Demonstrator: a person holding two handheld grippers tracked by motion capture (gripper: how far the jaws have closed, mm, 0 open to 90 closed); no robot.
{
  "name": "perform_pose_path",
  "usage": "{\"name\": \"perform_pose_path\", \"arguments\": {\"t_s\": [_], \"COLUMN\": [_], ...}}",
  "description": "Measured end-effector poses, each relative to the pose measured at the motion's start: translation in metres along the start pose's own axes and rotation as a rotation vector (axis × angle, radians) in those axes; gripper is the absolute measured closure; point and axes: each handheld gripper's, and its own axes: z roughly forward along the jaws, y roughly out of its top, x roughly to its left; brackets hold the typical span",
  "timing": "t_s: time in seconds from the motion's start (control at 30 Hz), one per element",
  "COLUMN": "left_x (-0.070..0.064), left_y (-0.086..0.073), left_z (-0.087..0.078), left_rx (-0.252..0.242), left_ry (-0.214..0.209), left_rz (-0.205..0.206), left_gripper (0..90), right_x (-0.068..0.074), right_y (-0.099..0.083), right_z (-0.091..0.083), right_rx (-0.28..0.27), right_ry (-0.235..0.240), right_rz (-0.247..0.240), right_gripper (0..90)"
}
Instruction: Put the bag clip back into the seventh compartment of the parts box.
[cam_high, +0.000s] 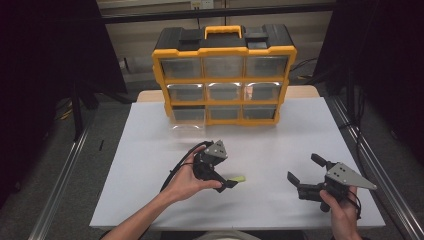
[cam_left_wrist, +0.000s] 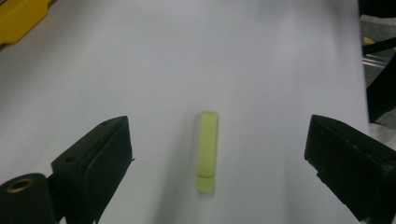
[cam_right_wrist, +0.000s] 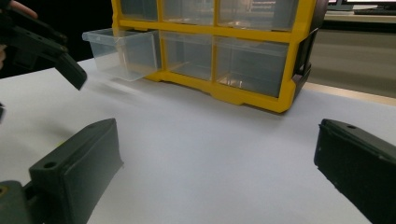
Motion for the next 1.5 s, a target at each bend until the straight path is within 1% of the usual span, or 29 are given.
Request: {"name": "perform_pose_path", "arguments": {"t_s": [0.03, 0.1, 0.13, 0.17, 0.23, 0.27, 0.3, 0.4, 0.43, 0.5, 0.53, 0.6, 0.63, 0.67, 0.77, 0.8, 0.87, 0.9, 0.93, 0.97, 1.03, 1.1, 1.13, 1.17, 1.23, 1.27, 1.3, 1.37, 1.5], "left_x": [0.001, 0.005, 0.008, 0.008, 0.01, 0.01, 0.01, 0.01, 0.011, 0.011, 0.012, 0.014, 0.013, 0.014, 0.014, 0.013, 0.013, 0.013, 0.012, 0.012, 0.011, 0.012, 0.01, 0.011, 0.012, 0.012, 0.013, 0.012, 0.009], "left_y": [0.0, 0.0, 0.0, 0.0, 0.0, 0.001, 0.001, 0.003, 0.004, 0.003, 0.004, 0.004, 0.004, 0.004, 0.004, 0.004, 0.004, 0.004, 0.003, 0.003, 0.003, 0.003, 0.002, 0.003, 0.003, 0.003, 0.003, 0.002, 0.003], "left_z": [0.003, 0.006, 0.008, 0.01, 0.012, 0.014, 0.015, 0.02, 0.02, 0.026, 0.027, 0.031, 0.032, 0.033, 0.036, 0.037, 0.039, 0.041, 0.043, 0.043, 0.046, 0.048, 0.049, 0.048, 0.048, 0.049, 0.048, 0.049, 0.05], "left_rx": [-0.009, 0.006, 0.023, 0.033, 0.058, 0.068, 0.086, 0.109, 0.132, 0.131, 0.154, 0.166, 0.171, 0.192, 0.197, 0.207, 0.214, 0.218, 0.219, 0.233, 0.248, 0.267, 0.263, 0.269, 0.268, 0.268, 0.272, 0.268, 0.275], "left_ry": [0.005, -0.016, -0.011, 0.008, -0.008, -0.012, -0.012, -0.009, -0.028, -0.004, -0.006, -0.026, -0.023, -0.027, -0.036, -0.024, -0.011, -0.016, -0.035, -0.038, -0.05, -0.063, -0.057, -0.043, -0.039, -0.025, -0.023, -0.02, -0.007], "left_rz": [-0.018, -0.037, -0.04, -0.044, -0.036, -0.042, -0.041, -0.038, -0.038, -0.036, -0.032, -0.034, -0.037, -0.041, -0.037, -0.036, -0.011, -0.012, -0.024, -0.016, -0.02, -0.002, -0.019, 0.007, -0.004, -0.003, 0.015, 0.007, 0.02], "left_gripper": [8.1, 8.2, 8.8, 9.0, 12.5, 14.2, 14.9, 16.5, 18.2, 18.1, 18.9, 24.1, 24.1, 24.6, 29.1, 30.1, 30.8, 33.1, 36.9, 39.4, 42.7, 48.1, 49.2, 50.9, 56.3, 59.6, 64.0, 64.0, 65.3], "right_x": [0.0, 0.001, 0.001, 0.001, 0.001, 0.001, 0.001, 0.001, 0.001, 0.001, 0.001, 0.001, 0.001, 0.001, 0.002, 0.002, 0.002, 0.002, 0.002, 0.002, 0.002, 0.002, 0.002, 0.001, 0.001, 0.002, 0.002, 0.003, 0.003], "right_y": [0.0, 0.0, 0.0, 0.0, 0.0, 0.0, 0.0, 0.0, 0.0, 0.0, 0.0, -0.001, -0.001, -0.001, -0.001, -0.001, -0.001, -0.001, -0.001, -0.001, -0.001, -0.001, -0.001, -0.001, -0.001, -0.001, -0.002, -0.001, -0.001], "right_z": [0.0, -0.001, -0.001, -0.001, -0.001, -0.001, -0.001, 0.0, 0.0, 0.0, 0.0, 0.001, 0.001, 0.001, 0.001, 0.001, 0.001, 0.001, 0.001, 0.0, 0.0, 0.0, 0.0, 0.0, 0.0, 0.0, 0.001, 0.001, 0.001], "right_rx": [0.001, -0.001, -0.001, 0.0, 0.002, 0.002, 0.003, 0.006, 0.006, 0.005, 0.006, 0.011, 0.013, 0.017, 0.013, 0.014, 0.015, 0.015, 0.016, 0.016, 0.015, 0.015, 0.015, 0.015, 0.019, 0.022, 0.023, 0.022, 0.022], "right_ry": [0.004, 0.003, 0.003, 0.001, 0.0, -0.001, 0.002, 0.002, 0.004, 0.006, 0.007, 0.008, 0.011, 0.015, 0.016, 0.017, 0.017, 0.016, 0.016, 0.016, 0.02, 0.025, 0.024, 0.025, 0.023, 0.024, 0.022, 0.028, 0.028], "right_rz": [-0.002, 0.001, 0.0, 0.0, 0.0, 0.0, 0.0, 0.0, 0.001, 0.0, 0.0, 0.002, 0.005, 0.004, -0.001, 0.002, 0.003, 0.001, 0.002, 0.002, -0.002, -0.002, -0.002, -0.002, -0.003, 0.003, 0.005, 0.001, 0.0], "right_gripper": [0.1, 0.0, 0.1, 0.0, 0.0, 0.0, 0.0, 0.1, 0.1, 0.0, 0.0, 0.1, 0.1, 0.0, 0.0, 0.0, 0.1, 0.1, 0.0, 0.0, 0.1, 0.1, 0.0, 0.1, 0.0, 0.1, 0.1, 0.1, 0.0]}}
